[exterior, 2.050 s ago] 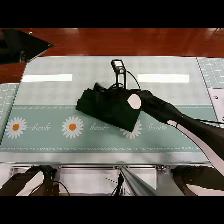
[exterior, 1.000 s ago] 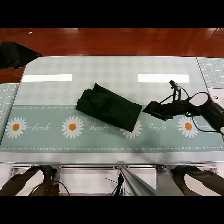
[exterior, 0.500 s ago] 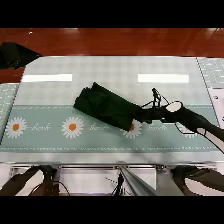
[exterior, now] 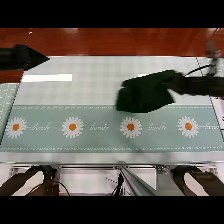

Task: Fold the shirts.

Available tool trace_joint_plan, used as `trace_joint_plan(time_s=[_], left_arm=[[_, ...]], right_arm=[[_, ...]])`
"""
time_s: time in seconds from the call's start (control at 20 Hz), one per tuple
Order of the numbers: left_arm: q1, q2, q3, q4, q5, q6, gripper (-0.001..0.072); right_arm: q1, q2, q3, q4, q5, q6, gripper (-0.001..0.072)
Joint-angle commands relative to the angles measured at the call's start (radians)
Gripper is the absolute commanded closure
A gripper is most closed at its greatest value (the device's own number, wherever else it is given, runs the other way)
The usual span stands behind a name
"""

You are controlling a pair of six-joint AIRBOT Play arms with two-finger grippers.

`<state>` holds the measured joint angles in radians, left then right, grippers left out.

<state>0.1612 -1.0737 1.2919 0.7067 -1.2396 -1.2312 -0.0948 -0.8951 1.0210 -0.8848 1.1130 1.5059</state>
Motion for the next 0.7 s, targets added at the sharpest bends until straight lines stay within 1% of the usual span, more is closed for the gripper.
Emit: trace_joint_plan(time_s=[0.0,0.15,0.3,0.4,0.5,0.65], left_arm=[[-0.063,-0.066,0.0,-0.002,0.0,0.001,0.068],[-0.126,-0.124,0.0,-0.002,0.001,0.035,0.068],[-0.176,-0.174,0.0,-0.002,0.002,0.072,0.068],[-0.193,-0.201,0.0,-0.002,0.009,0.074,0.068],[-0.195,-0.216,0.0,-0.002,0.02,0.098,0.068],[-0.19,-0.223,0.0,-0.002,0.032,0.103,0.068]], right_arm=[[-0.243,0.12,0.172,-0.193,0.295,0.091,0.0684],[-0.452,0.134,0.257,-0.285,0.473,0.075,0.0684],[-0.617,0.134,0.271,-0.408,0.571,0.042,0.0683],[-0.702,0.134,0.271,-0.538,0.611,0.04,0.0684],[-0.78,0.134,0.271,-0.652,0.634,0.049,0.0685],[-0.88,0.132,0.271,-0.734,0.658,0.055,0.0685]])
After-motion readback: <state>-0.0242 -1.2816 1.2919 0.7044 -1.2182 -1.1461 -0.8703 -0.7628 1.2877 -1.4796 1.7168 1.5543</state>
